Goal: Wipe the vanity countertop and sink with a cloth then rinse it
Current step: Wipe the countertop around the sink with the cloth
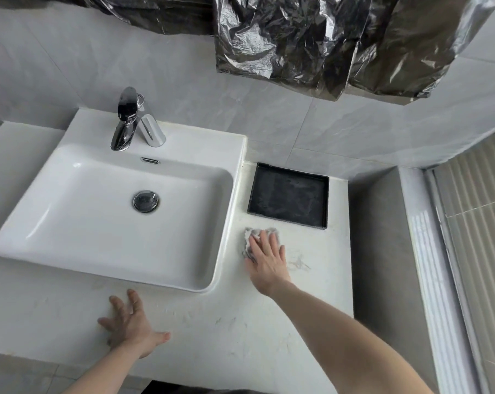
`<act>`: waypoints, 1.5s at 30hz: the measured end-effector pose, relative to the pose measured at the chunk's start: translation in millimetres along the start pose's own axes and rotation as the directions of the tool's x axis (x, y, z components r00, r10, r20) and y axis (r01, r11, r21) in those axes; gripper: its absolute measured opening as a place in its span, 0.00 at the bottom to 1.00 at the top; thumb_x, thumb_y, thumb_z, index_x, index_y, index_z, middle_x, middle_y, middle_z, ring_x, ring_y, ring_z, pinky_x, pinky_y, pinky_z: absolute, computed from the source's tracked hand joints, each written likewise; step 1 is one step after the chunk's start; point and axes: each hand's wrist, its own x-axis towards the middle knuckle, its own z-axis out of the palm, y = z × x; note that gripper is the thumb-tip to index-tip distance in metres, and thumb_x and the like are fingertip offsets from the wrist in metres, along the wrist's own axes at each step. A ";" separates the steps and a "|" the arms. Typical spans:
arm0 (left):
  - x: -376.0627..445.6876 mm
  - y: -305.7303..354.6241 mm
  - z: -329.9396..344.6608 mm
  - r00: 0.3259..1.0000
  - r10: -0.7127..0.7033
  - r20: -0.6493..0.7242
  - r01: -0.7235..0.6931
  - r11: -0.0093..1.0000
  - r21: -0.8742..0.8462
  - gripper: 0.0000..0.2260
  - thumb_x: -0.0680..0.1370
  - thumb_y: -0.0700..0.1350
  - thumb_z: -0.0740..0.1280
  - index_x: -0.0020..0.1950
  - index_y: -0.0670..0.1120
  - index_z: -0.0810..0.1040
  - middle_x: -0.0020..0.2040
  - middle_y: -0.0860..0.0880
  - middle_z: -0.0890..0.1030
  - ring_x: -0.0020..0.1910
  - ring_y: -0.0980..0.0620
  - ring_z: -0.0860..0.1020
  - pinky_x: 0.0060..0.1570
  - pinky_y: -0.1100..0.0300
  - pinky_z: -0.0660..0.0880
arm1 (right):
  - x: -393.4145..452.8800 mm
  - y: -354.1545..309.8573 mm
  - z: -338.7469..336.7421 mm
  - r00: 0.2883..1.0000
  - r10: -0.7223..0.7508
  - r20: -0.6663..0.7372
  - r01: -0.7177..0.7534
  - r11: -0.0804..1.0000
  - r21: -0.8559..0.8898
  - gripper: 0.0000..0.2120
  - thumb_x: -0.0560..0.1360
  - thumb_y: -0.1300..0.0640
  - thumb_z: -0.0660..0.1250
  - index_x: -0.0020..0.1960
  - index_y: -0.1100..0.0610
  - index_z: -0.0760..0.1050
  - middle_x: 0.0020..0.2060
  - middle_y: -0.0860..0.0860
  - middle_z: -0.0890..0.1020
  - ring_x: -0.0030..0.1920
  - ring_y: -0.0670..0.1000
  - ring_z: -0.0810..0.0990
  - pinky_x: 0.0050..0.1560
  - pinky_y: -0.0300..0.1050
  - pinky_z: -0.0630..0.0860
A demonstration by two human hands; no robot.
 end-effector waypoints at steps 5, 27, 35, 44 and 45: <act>1.9 -0.6 1.7 1.000 0.007 -0.008 -0.007 1.000 0.004 0.69 0.61 0.68 0.78 0.79 0.50 0.29 0.78 0.39 0.29 0.77 0.26 0.41 0.74 0.38 0.59 | 10.4 -25.5 9.8 0.992 -0.122 0.029 0.124 0.988 -0.087 0.30 0.84 0.41 0.51 0.84 0.43 0.47 0.84 0.49 0.42 0.83 0.58 0.36 0.81 0.63 0.38; -1.6 2.7 -1.7 1.000 -0.014 0.001 0.014 0.998 0.068 0.69 0.61 0.71 0.76 0.78 0.48 0.27 0.78 0.37 0.29 0.77 0.25 0.43 0.74 0.38 0.60 | -38.0 73.8 -32.2 0.843 0.393 -0.368 -0.231 0.882 0.412 0.18 0.85 0.59 0.49 0.70 0.50 0.70 0.75 0.49 0.70 0.73 0.57 0.72 0.65 0.51 0.72; 3.6 -1.0 0.5 1.000 -0.008 -0.012 0.009 0.998 0.058 0.70 0.60 0.71 0.76 0.79 0.48 0.27 0.78 0.37 0.29 0.79 0.29 0.41 0.74 0.38 0.59 | -10.7 -56.9 25.0 0.997 -0.077 -0.007 0.078 0.996 0.052 0.29 0.85 0.52 0.51 0.84 0.53 0.50 0.84 0.49 0.45 0.83 0.57 0.39 0.81 0.63 0.42; -3.3 3.1 -2.6 1.000 -0.009 0.002 0.009 0.999 0.038 0.68 0.62 0.67 0.78 0.79 0.51 0.28 0.79 0.41 0.28 0.77 0.25 0.43 0.71 0.37 0.64 | -34.6 17.6 27.7 0.995 0.059 -0.076 -0.063 0.997 -0.049 0.30 0.86 0.44 0.46 0.83 0.44 0.37 0.82 0.44 0.35 0.81 0.51 0.30 0.80 0.58 0.34; -4.3 3.6 -3.0 1.000 -0.009 0.001 0.009 1.000 0.027 0.68 0.62 0.66 0.79 0.79 0.51 0.28 0.79 0.41 0.28 0.77 0.26 0.42 0.70 0.37 0.67 | -40.3 33.1 25.4 0.990 0.100 -0.102 -0.103 0.994 -0.025 0.30 0.86 0.45 0.46 0.83 0.44 0.37 0.82 0.44 0.35 0.81 0.51 0.31 0.80 0.57 0.35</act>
